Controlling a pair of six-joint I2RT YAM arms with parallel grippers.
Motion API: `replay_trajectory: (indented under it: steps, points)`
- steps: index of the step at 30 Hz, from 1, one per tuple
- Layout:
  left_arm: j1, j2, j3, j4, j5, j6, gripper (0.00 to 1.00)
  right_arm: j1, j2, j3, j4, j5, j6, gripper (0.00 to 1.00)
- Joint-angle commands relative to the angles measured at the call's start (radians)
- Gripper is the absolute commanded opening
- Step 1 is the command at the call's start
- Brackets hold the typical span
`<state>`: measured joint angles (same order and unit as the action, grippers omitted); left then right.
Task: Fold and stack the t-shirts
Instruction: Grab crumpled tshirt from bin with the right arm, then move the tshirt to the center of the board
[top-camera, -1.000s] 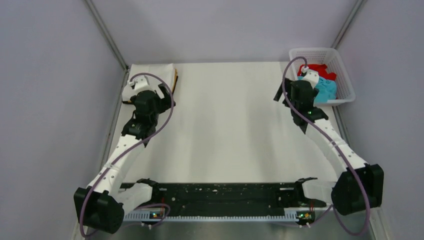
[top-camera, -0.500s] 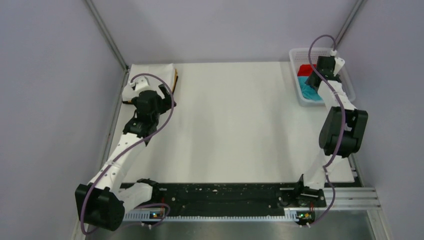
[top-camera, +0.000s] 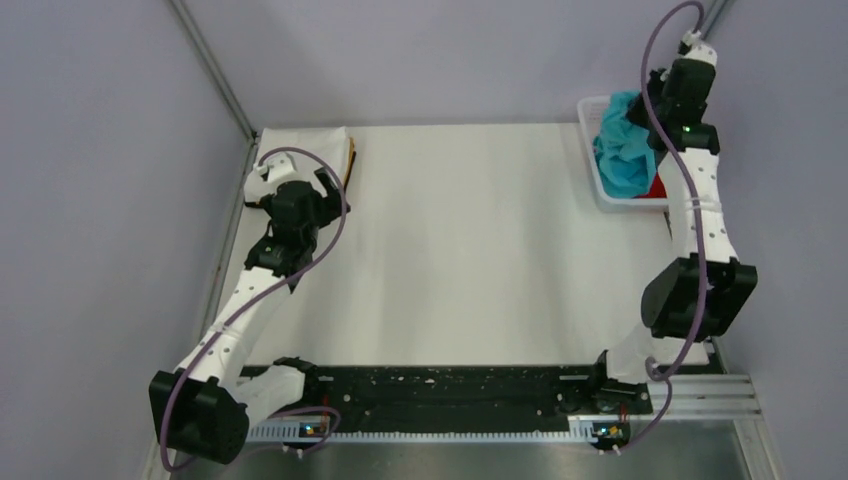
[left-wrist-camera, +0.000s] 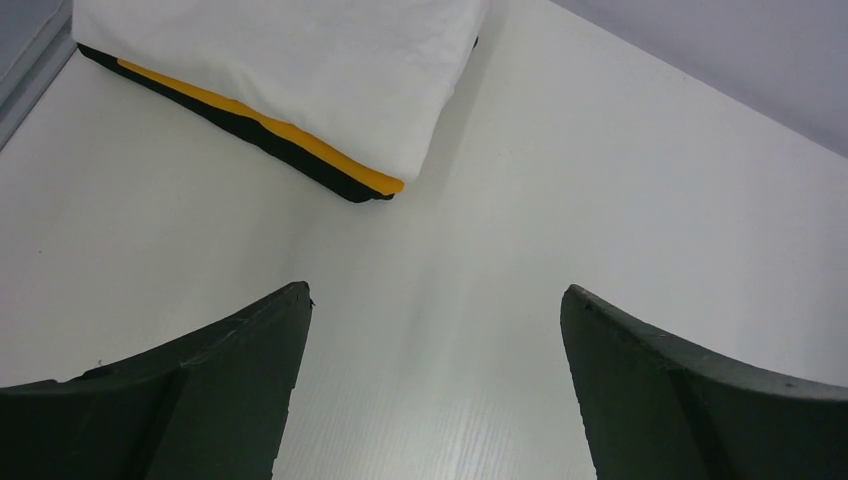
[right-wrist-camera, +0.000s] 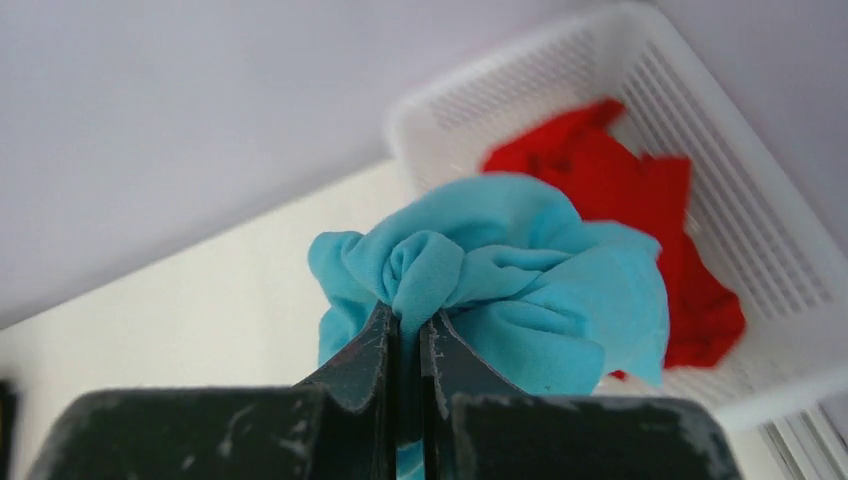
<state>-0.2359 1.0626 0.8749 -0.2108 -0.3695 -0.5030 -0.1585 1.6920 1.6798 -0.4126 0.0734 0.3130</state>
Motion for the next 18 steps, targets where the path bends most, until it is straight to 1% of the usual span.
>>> replay_trajectory:
  steps: [1, 4, 7, 11, 13, 15, 18]
  points:
    - [0.003, -0.021, 0.023, 0.025, -0.022, -0.003, 0.99, 0.139, -0.157, 0.149, 0.021, -0.238, -0.083, 0.0]
    - [0.004, -0.032, 0.024, 0.018, -0.02, -0.005, 0.99, 0.267, -0.179, 0.212, 0.017, -0.37, -0.107, 0.0]
    - [0.004, -0.049, 0.013, 0.012, -0.023, -0.015, 0.99, 0.343, -0.173, 0.269, 0.025, -0.543, -0.105, 0.0]
    - [0.004, -0.08, -0.004, -0.007, -0.035, -0.028, 0.99, 0.428, -0.151, 0.312, 0.025, -0.708, -0.119, 0.0]
    - [0.004, -0.09, -0.005, -0.028, -0.051, -0.037, 0.99, 0.441, -0.153, 0.284, 0.034, -0.72, -0.117, 0.0]
    - [0.004, -0.098, 0.003, -0.061, -0.073, -0.052, 0.99, 0.442, -0.172, 0.207, 0.053, -0.674, -0.124, 0.0]
    - [0.004, -0.105, 0.006, -0.105, -0.087, -0.069, 0.99, 0.438, -0.218, -0.022, 0.106, -0.566, -0.118, 0.0]
